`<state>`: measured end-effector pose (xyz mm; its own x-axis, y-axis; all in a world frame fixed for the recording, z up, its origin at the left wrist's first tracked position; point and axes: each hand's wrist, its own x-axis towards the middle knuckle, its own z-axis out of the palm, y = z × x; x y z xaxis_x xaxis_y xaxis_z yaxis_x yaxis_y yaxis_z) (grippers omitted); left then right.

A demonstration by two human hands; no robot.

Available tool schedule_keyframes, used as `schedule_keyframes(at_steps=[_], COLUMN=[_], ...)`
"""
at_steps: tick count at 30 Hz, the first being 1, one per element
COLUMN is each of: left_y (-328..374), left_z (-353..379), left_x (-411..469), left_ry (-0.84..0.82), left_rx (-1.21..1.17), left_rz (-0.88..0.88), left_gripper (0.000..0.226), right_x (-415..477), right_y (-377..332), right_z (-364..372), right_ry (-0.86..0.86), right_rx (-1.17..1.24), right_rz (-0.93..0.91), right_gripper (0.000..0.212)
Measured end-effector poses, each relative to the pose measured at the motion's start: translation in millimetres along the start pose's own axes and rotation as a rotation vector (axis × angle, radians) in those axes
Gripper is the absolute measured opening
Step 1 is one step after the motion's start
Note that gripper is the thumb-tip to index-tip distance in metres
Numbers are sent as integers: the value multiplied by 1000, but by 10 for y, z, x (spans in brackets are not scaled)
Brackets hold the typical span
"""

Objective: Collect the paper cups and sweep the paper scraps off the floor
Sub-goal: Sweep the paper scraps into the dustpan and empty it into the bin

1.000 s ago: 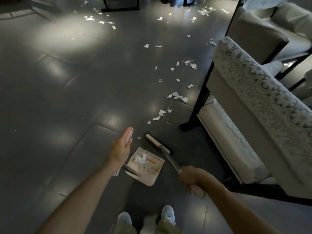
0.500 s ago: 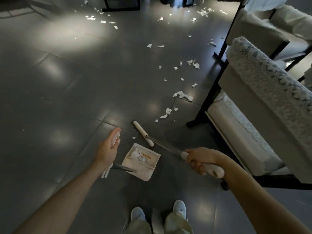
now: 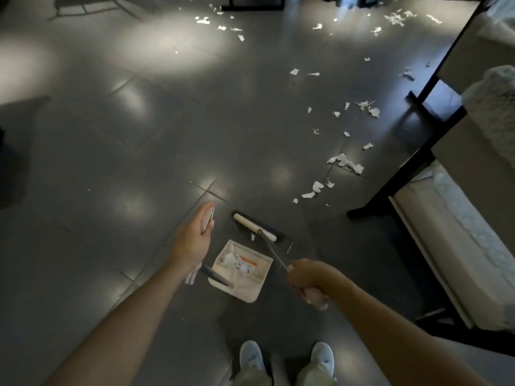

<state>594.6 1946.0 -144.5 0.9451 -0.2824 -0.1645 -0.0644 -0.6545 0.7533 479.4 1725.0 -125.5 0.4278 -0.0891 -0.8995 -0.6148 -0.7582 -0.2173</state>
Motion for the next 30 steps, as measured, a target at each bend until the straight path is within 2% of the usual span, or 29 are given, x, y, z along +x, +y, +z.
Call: schedule_keyframes(at_steps=[2, 6, 8, 12, 14, 19, 24, 27, 30], left_y=[33, 97, 118, 159, 219, 493, 858, 1064, 1202], left_z=[20, 20, -6, -116, -165, -294, -370, -341, -323], left_x=[53, 103, 103, 111, 157, 508, 1235, 1764, 2192], left_ry=[-14, -5, 1, 8, -5, 28, 77, 111, 108], left_rx=[7, 7, -48, -87, -92, -70, -55, -57, -70], left_rz=[17, 5, -3, -19, -23, 22, 61, 83, 97], left_gripper=[40, 40, 40, 38, 38, 35, 38, 40, 39], right_x=[-95, -487, -696, -878, -886, -766, -456, -164, 109], right_y=[-77, -62, -10, -1, -55, -148, -202, -214, -272], right_z=[14, -301, -400, -431, -546, -1107, -1887, -2464, -3020], right_ry=[-87, -244, -269, -161, -95, 27, 114, 177, 197], right_rx=[67, 571, 791, 706, 681, 723, 781, 781, 726], right_rz=[15, 92, 132, 81, 47, -25, -85, -106, -145], right_gripper=[17, 12, 14, 39, 43, 35, 21, 26, 20])
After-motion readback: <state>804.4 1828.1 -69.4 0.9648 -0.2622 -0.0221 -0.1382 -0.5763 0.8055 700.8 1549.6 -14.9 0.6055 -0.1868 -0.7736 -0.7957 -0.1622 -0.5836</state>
